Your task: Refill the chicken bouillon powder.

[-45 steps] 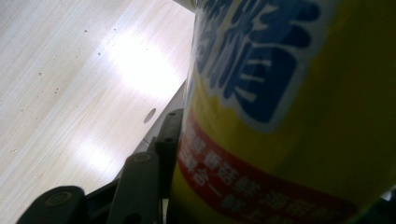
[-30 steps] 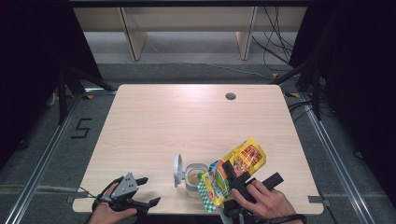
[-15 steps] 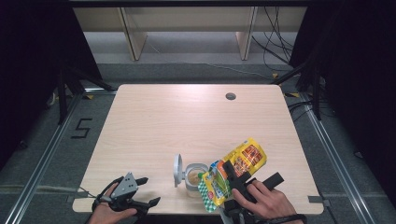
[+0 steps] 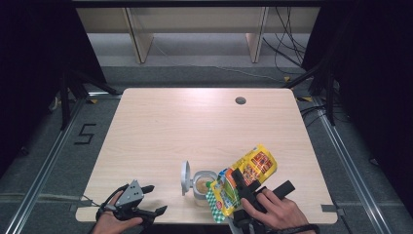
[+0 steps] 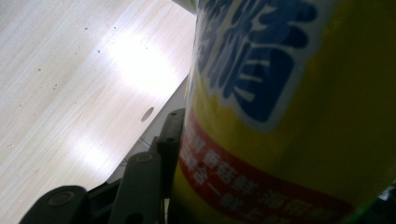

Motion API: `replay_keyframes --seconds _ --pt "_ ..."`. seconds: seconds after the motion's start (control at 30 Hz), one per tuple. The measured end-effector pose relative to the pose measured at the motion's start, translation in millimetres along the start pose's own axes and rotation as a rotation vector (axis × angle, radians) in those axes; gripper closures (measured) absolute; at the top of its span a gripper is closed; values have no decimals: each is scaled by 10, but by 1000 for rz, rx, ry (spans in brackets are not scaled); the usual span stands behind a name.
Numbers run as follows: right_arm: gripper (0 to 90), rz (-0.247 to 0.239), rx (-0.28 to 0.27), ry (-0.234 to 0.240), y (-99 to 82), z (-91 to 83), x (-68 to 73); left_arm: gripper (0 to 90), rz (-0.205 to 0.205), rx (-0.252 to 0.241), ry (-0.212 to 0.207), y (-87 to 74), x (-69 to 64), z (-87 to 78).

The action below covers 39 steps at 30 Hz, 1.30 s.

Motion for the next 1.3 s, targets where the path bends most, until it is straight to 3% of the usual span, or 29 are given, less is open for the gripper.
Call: replay_keyframes --seconds 0.33,0.37,0.43,0.5,0.57,0.63,0.73,0.8,0.83,0.87,1.03,1.07,1.13,1.2,1.3 --pt "616 7 0 17 -9 0 6 174 -12 8 2 -4 -3 -6" --pt "616 4 -2 17 -9 3 6 175 1 7 2 -2 4 -6" --pt "616 6 -2 17 -12 7 11 174 -27 -10 3 0 -13 5" --pt "616 5 -2 18 -15 9 13 175 -28 -6 3 1 -12 2" --pt "617 6 -3 18 -18 9 12 174 -3 -14 3 4 -1 4" --pt "617 9 0 4 -21 4 6 175 -28 -6 2 1 -13 4" --pt "617 10 -2 0 -20 -1 1 175 -4 18 14 -10 14 -11" --pt "617 14 -6 13 -19 3 5 174 -3 16 13 -11 14 -10" --pt "617 11 -3 -1 -20 0 3 175 -26 -10 3 -1 -11 5" --pt "618 15 -6 8 -20 0 6 175 -4 18 13 -12 15 -11" --pt "618 19 -9 15 -22 4 10 175 -17 -3 10 -7 5 2" --pt "618 19 -9 15 -23 3 10 175 0 -13 11 -1 15 7" --pt "618 17 -6 1 -24 -1 5 174 -36 4 15 -17 3 2" --pt "618 18 -6 0 -26 0 3 174 -14 15 19 -20 20 -4" --pt "618 21 -11 15 -23 6 12 174 -26 11 11 -14 -1 -5"
Point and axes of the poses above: each handheld gripper's, and its own axes: z roughly forward along the jaws, y roughly out of its top, x roughly to its left, the point moved 5 cm from there along z, roughly forward along the jaws, and after that the axes turned 1 degree about z, right-handed, at the moved point
